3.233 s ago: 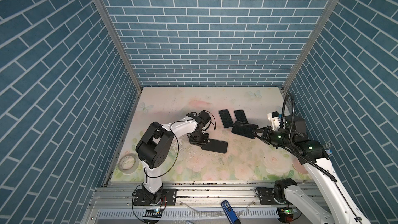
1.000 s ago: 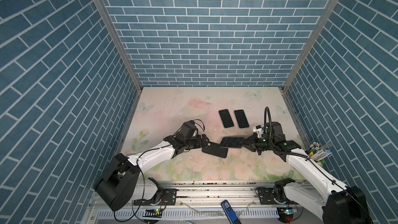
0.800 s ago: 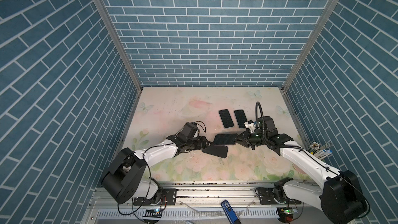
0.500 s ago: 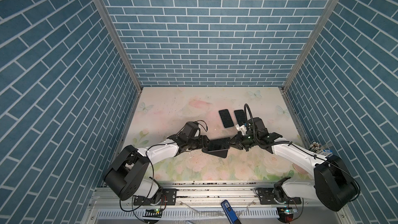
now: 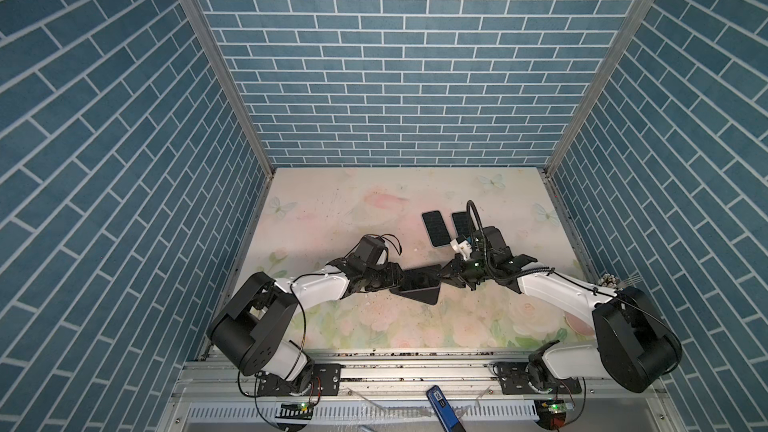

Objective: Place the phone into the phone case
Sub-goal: 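Bring the held phone over the black case with the right gripper, then tilt the phone edge into the case held by the left gripper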

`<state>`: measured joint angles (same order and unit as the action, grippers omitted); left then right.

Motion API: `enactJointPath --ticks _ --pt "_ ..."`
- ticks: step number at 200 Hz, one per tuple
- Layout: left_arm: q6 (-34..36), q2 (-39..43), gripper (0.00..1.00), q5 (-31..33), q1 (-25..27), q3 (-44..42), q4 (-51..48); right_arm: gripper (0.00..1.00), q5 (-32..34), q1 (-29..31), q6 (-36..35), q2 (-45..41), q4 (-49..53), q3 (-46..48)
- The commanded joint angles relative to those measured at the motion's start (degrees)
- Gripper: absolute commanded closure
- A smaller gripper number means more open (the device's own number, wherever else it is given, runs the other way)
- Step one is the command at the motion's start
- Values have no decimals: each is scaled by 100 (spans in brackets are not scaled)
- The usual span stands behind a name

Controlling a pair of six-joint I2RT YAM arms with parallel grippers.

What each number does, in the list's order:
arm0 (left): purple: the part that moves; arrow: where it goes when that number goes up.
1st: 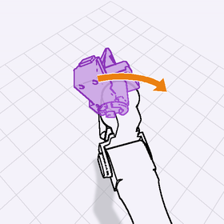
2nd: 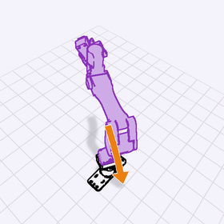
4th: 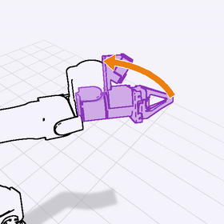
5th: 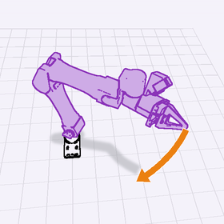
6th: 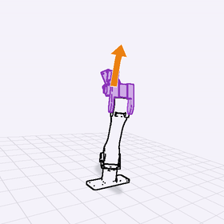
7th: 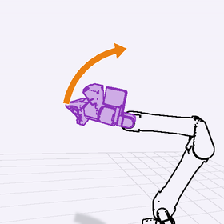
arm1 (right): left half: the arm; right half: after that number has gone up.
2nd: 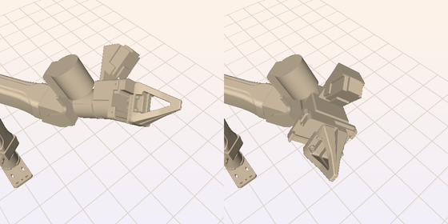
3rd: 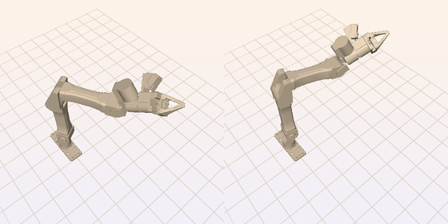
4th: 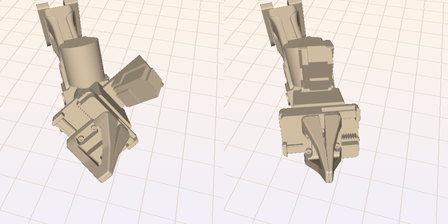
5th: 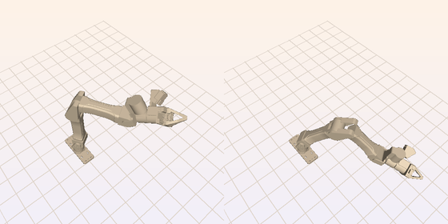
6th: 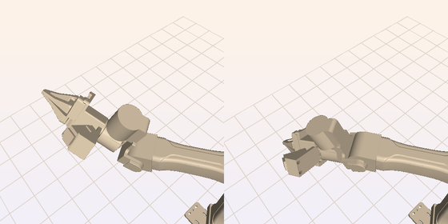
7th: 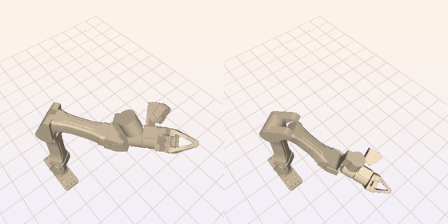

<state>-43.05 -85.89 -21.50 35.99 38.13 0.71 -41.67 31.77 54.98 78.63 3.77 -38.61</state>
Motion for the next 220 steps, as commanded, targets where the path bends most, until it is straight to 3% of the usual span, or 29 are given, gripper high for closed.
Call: enactJointPath --ticks 1,158,220 --pt "77 -96 40 -19 -41 149 -133 100 -117 21 -181 64 -286 63" --pt "-248 -459 42 -457 -47 -42 273 100 -23 83 29 208 -626 379" --pt "327 -270 39 31 -82 795 -1046 100 -23 93 30 188 -611 393"
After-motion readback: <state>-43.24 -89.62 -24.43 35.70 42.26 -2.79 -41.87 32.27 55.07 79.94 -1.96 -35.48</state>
